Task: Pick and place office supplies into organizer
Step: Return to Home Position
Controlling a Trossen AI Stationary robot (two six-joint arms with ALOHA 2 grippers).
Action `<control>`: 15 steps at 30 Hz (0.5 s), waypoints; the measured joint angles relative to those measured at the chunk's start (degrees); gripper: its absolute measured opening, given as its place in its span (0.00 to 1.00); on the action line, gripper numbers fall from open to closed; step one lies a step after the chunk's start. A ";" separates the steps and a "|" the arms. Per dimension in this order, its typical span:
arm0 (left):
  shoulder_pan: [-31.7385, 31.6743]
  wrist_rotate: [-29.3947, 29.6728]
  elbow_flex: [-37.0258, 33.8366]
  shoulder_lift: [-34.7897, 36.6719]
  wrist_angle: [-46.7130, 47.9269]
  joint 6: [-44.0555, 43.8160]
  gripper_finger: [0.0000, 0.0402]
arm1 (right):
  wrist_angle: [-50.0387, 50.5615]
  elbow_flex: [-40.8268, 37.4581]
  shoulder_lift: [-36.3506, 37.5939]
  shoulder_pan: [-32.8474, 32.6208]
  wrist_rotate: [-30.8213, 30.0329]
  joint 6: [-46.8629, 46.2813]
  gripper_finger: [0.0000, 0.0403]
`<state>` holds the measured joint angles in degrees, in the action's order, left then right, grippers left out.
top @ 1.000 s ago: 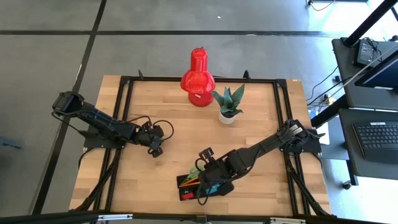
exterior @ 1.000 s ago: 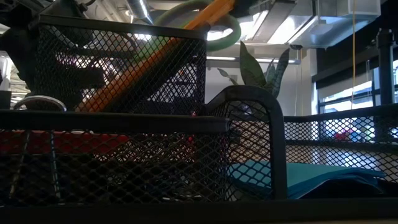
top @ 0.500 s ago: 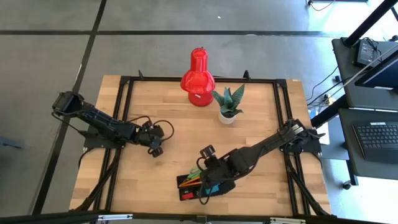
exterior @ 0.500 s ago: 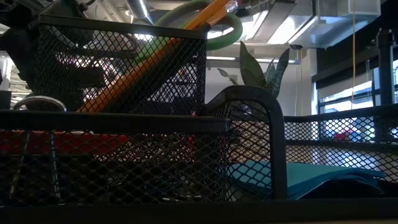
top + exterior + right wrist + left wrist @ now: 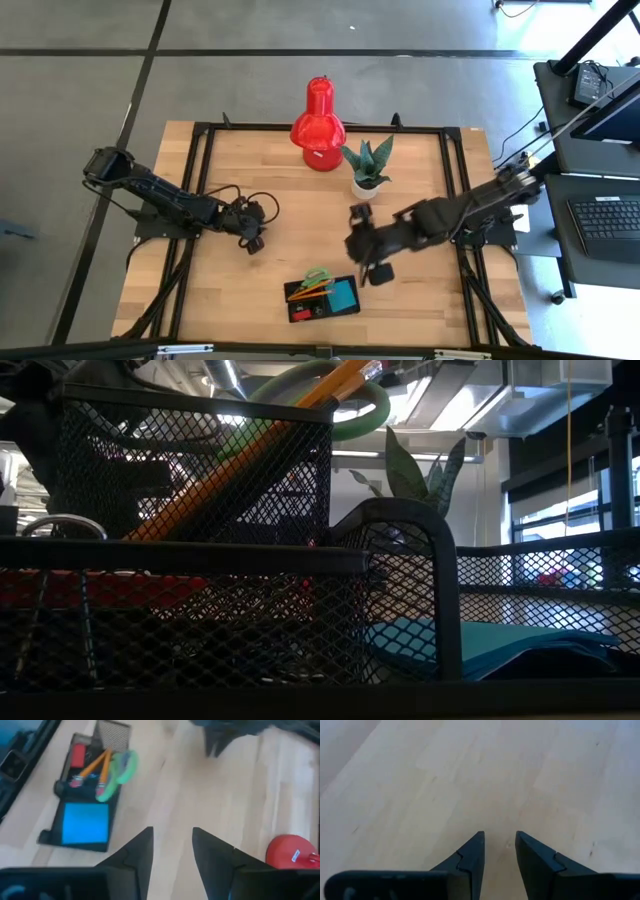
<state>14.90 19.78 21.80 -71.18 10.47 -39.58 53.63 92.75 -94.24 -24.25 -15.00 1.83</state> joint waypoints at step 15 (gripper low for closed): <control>-7.24 -2.48 0.00 6.89 -16.88 27.98 0.26 | -48.94 -56.70 37.77 11.14 0.02 1.46 0.35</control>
<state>7.65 17.30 21.80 -64.29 -6.40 -11.61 4.69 36.05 -56.47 -13.11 -14.98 3.28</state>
